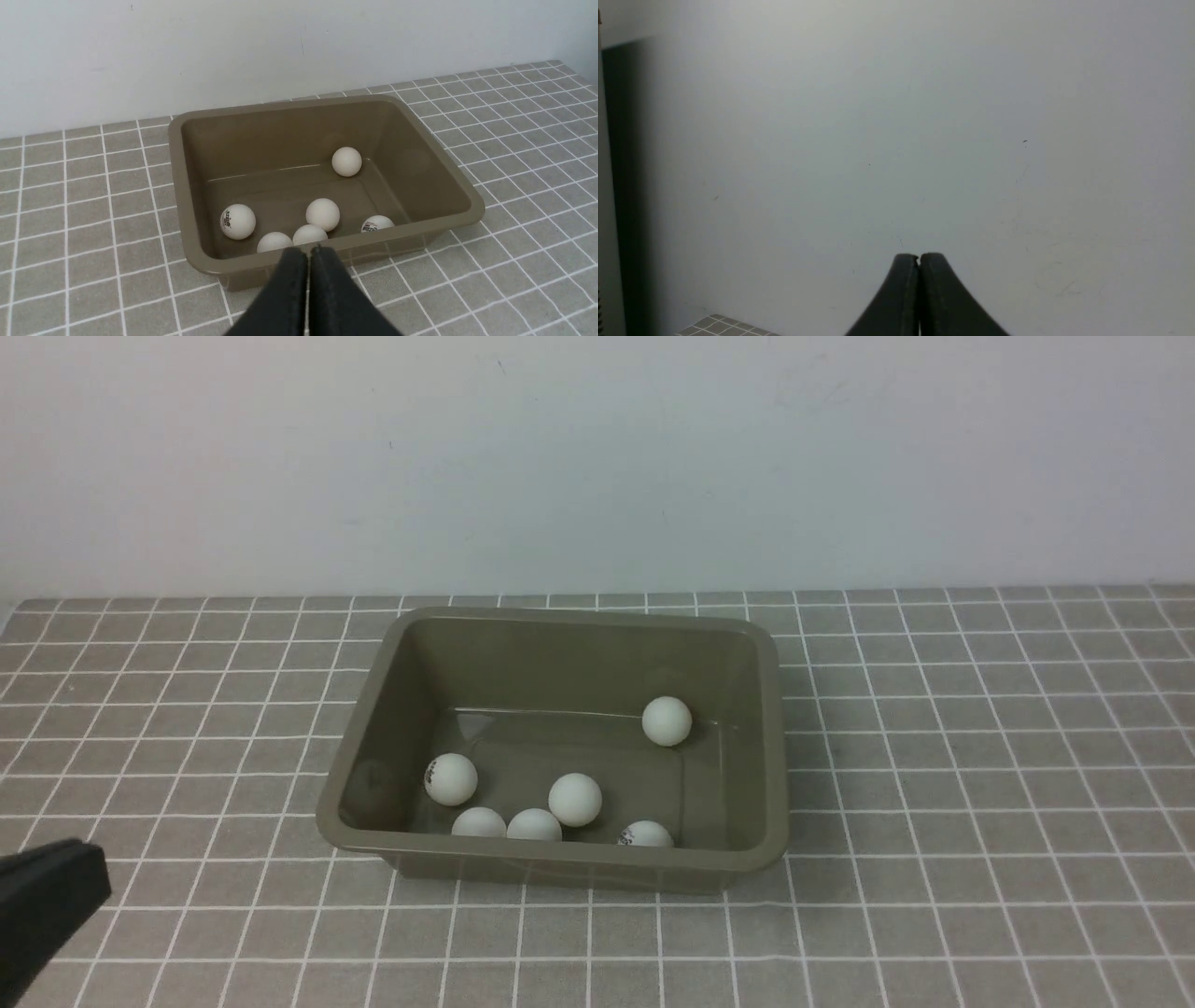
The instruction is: Put the table tennis balls into the box on the grey coffee tablecloth.
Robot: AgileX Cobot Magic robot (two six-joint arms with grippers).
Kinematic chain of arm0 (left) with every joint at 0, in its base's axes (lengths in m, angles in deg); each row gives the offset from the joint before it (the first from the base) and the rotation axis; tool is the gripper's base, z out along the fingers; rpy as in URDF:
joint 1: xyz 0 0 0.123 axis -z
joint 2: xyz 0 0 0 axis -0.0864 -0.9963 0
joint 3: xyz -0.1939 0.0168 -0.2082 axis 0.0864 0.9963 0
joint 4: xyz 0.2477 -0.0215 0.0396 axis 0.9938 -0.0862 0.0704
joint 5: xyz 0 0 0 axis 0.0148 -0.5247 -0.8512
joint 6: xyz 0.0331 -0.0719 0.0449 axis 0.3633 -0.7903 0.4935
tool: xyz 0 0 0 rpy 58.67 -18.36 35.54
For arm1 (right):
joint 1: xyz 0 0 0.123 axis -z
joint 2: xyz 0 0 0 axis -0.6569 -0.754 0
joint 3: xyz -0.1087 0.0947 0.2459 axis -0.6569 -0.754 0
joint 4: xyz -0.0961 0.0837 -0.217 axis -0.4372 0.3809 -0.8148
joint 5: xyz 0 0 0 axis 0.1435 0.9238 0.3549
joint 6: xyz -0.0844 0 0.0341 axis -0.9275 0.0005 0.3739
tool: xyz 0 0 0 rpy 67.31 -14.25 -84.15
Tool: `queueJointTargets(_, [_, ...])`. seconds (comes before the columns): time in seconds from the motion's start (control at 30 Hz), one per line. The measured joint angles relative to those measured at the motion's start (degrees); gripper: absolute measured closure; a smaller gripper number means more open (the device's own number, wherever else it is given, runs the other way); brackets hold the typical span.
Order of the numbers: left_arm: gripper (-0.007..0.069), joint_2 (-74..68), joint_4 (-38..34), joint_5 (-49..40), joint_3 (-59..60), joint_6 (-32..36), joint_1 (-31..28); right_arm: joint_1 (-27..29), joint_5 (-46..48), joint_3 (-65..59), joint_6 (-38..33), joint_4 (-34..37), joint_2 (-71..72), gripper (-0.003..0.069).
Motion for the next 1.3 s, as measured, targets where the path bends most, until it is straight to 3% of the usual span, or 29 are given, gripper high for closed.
queueJointTargets(0.3, [0.0629,4.8,-0.2,-5.9,1.0,0.0,0.0,0.0,0.0,0.0,0.0,0.0,0.0,0.0673])
queueJointTargets(0.57, [0.0629,4.9,0.5,-5.9,1.1,0.0,0.0,0.0,0.1,0.0,0.0,0.0,0.0,0.0673])
queueJointTargets(0.77, [0.0629,7.0,7.6,6.0,7.7,-1.7,0.0,0.0,0.2,0.0,0.0,0.1,0.0,0.0673])
queueJointTargets(1.0, [0.0629,14.2,22.8,18.3,24.5,-12.5,0.0,0.0,0.2,0.0,0.0,0.1,0.0,0.0673])
queueJointTargets(1.17, [0.0629,18.2,26.7,20.4,34.9,-15.4,0.0,0.0,0.3,0.0,0.0,0.0,0.1,0.0673])
queueJointTargets(1.3, [0.0629,18.3,27.0,22.5,35.5,-15.9,0.0,0.0,0.5,0.0,0.0,0.0,0.1,0.0673])
